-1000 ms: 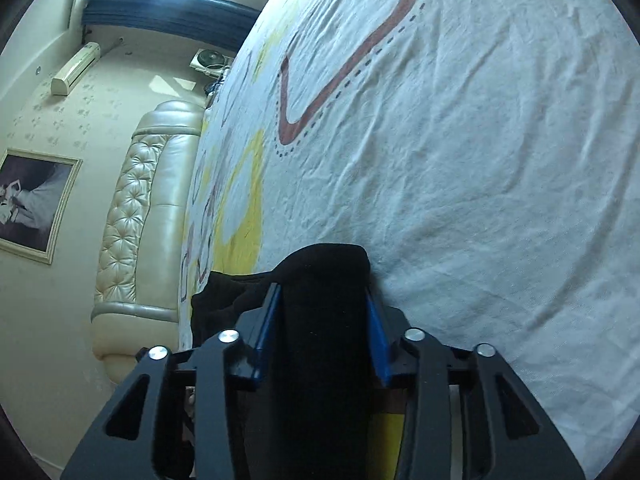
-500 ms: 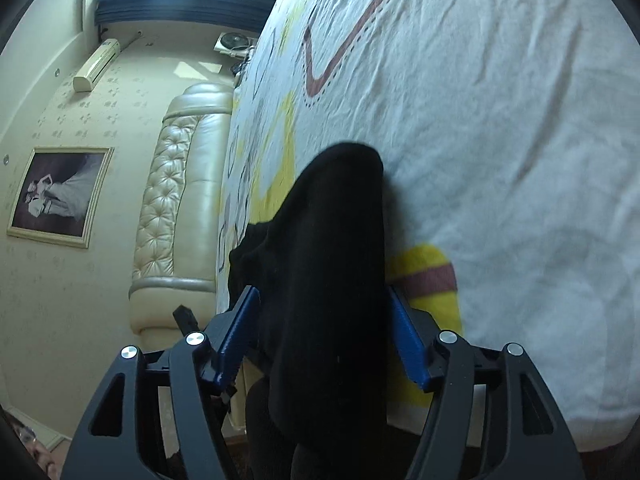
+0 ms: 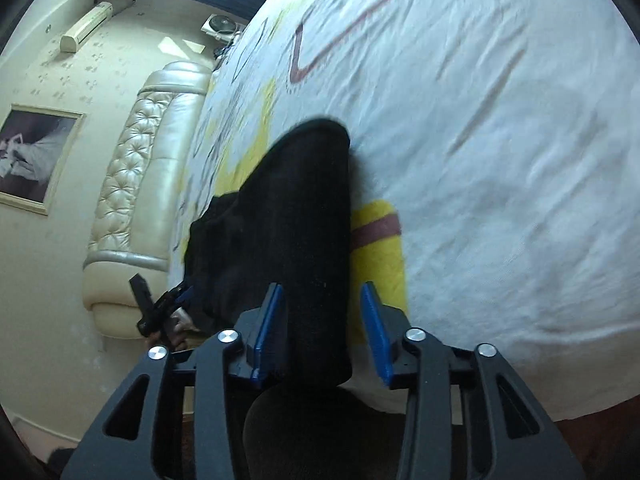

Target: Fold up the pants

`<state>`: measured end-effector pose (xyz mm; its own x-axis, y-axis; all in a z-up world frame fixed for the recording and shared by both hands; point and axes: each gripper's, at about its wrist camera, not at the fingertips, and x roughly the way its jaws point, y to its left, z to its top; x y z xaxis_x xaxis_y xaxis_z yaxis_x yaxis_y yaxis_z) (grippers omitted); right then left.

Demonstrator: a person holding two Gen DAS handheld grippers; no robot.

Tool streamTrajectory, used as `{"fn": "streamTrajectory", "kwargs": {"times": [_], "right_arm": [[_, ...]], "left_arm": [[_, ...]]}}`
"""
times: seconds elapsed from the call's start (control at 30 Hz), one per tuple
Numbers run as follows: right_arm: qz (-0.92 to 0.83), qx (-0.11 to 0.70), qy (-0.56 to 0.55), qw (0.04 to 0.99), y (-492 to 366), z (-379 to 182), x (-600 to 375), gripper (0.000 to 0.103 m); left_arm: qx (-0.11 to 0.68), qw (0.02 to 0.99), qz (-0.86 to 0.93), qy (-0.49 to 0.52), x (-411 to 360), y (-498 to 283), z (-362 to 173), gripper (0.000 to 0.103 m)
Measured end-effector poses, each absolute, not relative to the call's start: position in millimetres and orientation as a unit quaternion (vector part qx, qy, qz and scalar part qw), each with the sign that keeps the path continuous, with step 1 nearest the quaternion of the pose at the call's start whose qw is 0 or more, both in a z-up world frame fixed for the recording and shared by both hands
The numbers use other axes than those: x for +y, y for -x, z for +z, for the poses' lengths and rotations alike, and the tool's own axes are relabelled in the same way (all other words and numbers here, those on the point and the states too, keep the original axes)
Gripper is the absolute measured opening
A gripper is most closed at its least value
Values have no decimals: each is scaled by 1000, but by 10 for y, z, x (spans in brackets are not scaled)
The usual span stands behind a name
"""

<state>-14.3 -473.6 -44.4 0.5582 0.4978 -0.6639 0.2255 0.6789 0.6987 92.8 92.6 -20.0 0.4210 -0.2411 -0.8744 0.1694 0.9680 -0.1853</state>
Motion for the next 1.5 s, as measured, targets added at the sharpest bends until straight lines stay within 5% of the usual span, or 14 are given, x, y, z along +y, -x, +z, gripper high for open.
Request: {"fn": "streamTrajectory", "kwargs": {"times": [0.27, 0.47, 0.73, 0.77, 0.8, 0.83, 1.07, 1.2, 1.37, 1.43, 1.5], "right_arm": [[192, 402, -363, 818, -926, 268, -4144, 60], [264, 510, -307, 759, -2292, -239, -2917, 59], [246, 598, -267, 715, -3035, -830, -2290, 59], [250, 598, -267, 713, -3055, -840, -2275, 57], [268, 597, -272, 706, -3048, -845, -2255, 22], [283, 599, -269, 699, -3083, -829, -2187, 11], [254, 559, -233, 754, -2977, -504, -2150, 7], [210, 577, -242, 751, -3072, -761, -2187, 3], [205, 552, -299, 750, -3064, -783, -2293, 6], [182, 531, -298, 773, -2984, -640, -2356, 36], [165, 505, -308, 789, -2837, -493, -2410, 52]], "left_arm": [[466, 881, -80, 18, 1042, -918, 117, 101], [524, 843, -107, 62, 1279, -1036, -218, 100], [497, 853, -156, 24, 1290, -906, -259, 101], [496, 853, -159, 26, 1300, -906, -266, 101], [495, 854, -161, 28, 1312, -906, -271, 101], [493, 854, -163, 31, 1319, -906, -274, 101], [477, 863, -164, 42, 1337, -876, -291, 101], [474, 863, -169, 49, 1365, -882, -296, 101], [475, 861, -177, 50, 1379, -887, -312, 101], [476, 860, -179, 46, 1374, -889, -315, 101], [475, 860, -182, 37, 1359, -886, -324, 101]]}}
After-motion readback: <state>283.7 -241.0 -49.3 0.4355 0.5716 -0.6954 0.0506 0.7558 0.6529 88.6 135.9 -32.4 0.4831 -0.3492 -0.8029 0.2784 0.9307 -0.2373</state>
